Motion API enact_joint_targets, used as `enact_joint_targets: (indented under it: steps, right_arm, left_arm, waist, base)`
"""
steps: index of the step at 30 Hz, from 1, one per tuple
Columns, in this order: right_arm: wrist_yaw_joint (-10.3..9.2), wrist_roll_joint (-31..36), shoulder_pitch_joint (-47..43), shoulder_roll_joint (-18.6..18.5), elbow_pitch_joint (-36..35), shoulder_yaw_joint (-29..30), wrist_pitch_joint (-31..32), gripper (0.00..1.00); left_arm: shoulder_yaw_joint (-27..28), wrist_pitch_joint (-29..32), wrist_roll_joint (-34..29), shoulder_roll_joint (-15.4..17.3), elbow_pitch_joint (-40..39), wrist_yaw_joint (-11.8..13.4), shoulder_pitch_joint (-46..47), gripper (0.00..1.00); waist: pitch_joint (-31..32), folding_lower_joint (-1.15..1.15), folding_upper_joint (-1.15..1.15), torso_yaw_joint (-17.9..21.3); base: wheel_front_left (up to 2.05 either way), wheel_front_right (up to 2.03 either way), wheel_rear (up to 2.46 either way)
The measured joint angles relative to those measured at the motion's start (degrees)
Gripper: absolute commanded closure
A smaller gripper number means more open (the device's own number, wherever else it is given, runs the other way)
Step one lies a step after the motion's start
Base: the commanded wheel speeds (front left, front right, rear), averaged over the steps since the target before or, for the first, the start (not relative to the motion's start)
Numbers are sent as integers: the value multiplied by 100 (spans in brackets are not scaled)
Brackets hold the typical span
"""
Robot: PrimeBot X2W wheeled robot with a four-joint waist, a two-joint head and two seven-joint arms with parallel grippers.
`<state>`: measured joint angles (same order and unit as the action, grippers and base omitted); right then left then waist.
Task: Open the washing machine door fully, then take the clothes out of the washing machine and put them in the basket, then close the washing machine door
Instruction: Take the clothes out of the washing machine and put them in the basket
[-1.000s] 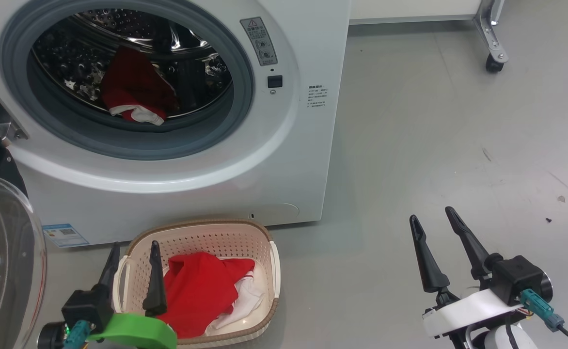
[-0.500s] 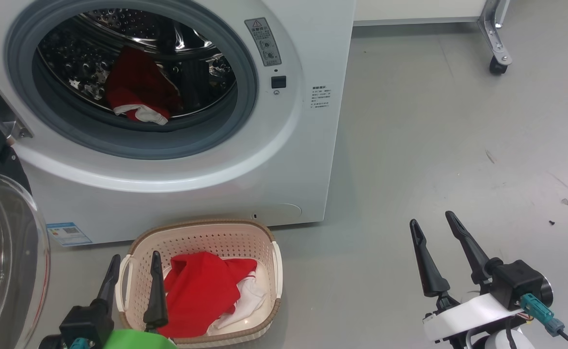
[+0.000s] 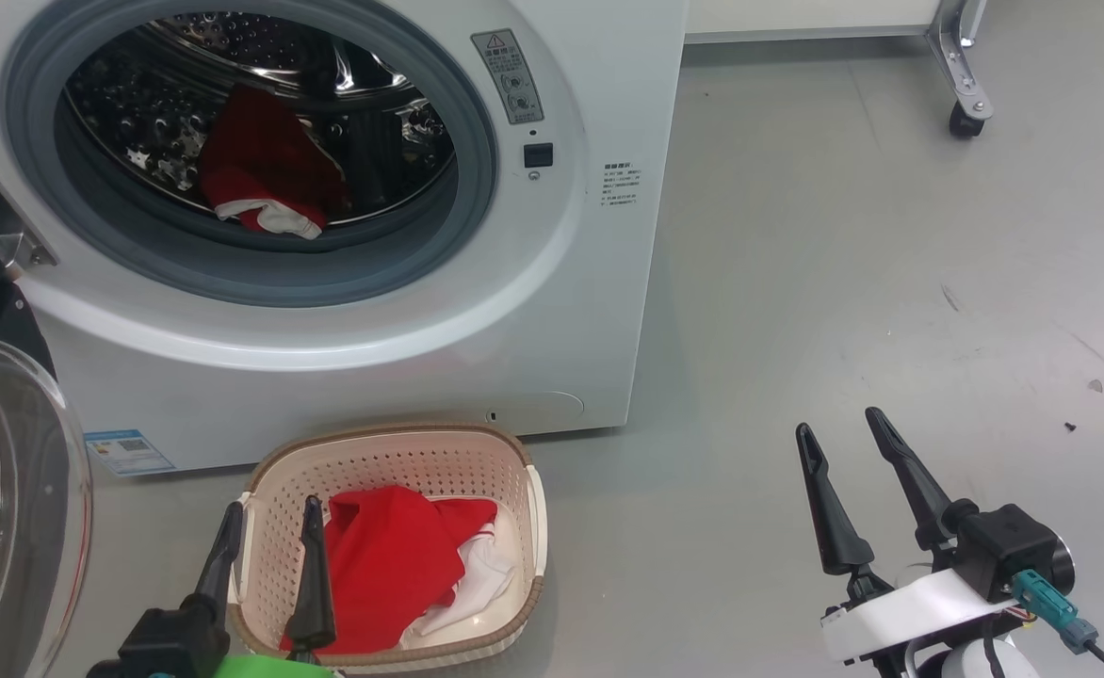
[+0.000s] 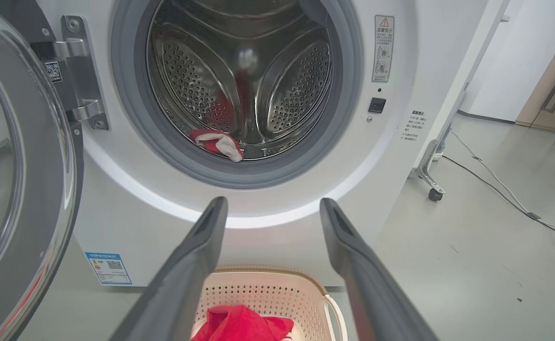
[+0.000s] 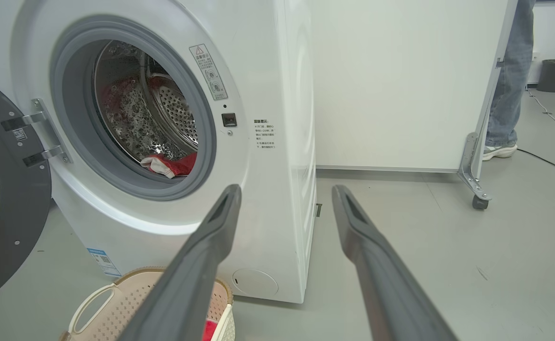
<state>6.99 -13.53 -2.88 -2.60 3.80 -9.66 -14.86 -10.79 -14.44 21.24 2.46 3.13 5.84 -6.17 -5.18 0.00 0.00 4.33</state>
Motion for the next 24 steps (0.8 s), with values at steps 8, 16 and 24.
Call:
enact_joint_targets:
  steps: [8, 16, 24]
  right_arm:
    - [0, 1, 0, 1, -59, -18, 0, 0]
    - [0, 1, 7, 4, -198, -141, 0, 0]
    - [0, -1, 145, 2, -380, -241, 0, 0]
  left_arm:
    - [-37, 0, 47, 2, -80, 38, -18, 0]
    - [-75, 82, 90, 8, -113, 41, 12, 0]
    - [-102, 252, 138, 9, -33, 41, 626, 0]
  waist:
    - [-63, 0, 0, -4]
    - [-315, 0, 0, 36]
    - [-761, 0, 0, 129]
  base:
    - [0, 0, 0]
    - [0, 0, 0]
    - [0, 0, 0]
